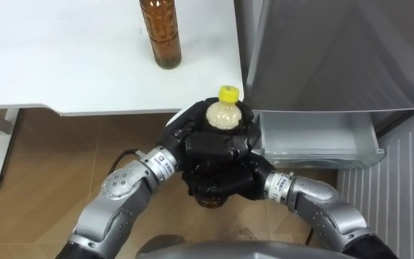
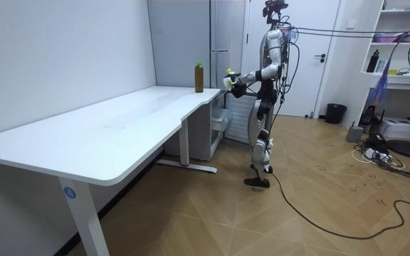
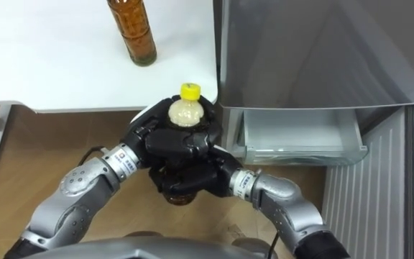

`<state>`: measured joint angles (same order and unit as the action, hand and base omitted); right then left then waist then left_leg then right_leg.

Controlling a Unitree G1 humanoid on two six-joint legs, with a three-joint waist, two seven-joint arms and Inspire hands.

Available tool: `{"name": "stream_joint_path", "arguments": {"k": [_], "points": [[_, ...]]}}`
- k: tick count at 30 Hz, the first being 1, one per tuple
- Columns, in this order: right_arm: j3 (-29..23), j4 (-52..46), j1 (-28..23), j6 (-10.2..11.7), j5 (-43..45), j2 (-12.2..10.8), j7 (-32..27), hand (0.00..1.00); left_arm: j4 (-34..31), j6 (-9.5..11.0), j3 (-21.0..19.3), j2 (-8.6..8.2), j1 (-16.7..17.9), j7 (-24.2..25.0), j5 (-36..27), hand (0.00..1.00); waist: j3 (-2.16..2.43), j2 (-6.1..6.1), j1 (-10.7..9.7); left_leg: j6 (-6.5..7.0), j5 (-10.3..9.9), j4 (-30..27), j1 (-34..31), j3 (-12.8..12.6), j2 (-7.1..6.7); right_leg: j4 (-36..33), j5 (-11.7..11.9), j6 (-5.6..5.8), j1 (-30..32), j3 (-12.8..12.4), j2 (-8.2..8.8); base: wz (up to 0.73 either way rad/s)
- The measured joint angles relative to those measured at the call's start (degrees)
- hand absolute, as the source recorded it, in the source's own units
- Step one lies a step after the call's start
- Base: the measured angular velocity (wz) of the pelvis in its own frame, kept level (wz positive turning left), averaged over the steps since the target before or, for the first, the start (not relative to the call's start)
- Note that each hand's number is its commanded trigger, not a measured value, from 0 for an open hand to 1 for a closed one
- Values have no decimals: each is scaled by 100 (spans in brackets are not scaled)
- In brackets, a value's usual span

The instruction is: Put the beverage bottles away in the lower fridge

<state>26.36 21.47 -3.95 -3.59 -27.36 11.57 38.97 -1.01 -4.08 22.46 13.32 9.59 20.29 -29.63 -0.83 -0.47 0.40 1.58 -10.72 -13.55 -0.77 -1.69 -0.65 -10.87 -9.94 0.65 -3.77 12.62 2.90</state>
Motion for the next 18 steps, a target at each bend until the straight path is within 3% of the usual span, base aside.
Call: {"name": "stream_joint_path", "arguments": {"k": [10,18], "points": [[52,4,0,0,-218,39,1,100,-3,104,-37,0,-39,-7,-1,0,-40,-60,3,-1,0,3,-12,0,-1,4,0,0,13,0,-2,0],[26,-15,8,54,-249,15,2,100,-110,135,-91,-34,-52,-10,-12,0,-34,-70,-10,0,0,-7,-73,-2,3,-2,4,-6,87,-56,2,0]]}}
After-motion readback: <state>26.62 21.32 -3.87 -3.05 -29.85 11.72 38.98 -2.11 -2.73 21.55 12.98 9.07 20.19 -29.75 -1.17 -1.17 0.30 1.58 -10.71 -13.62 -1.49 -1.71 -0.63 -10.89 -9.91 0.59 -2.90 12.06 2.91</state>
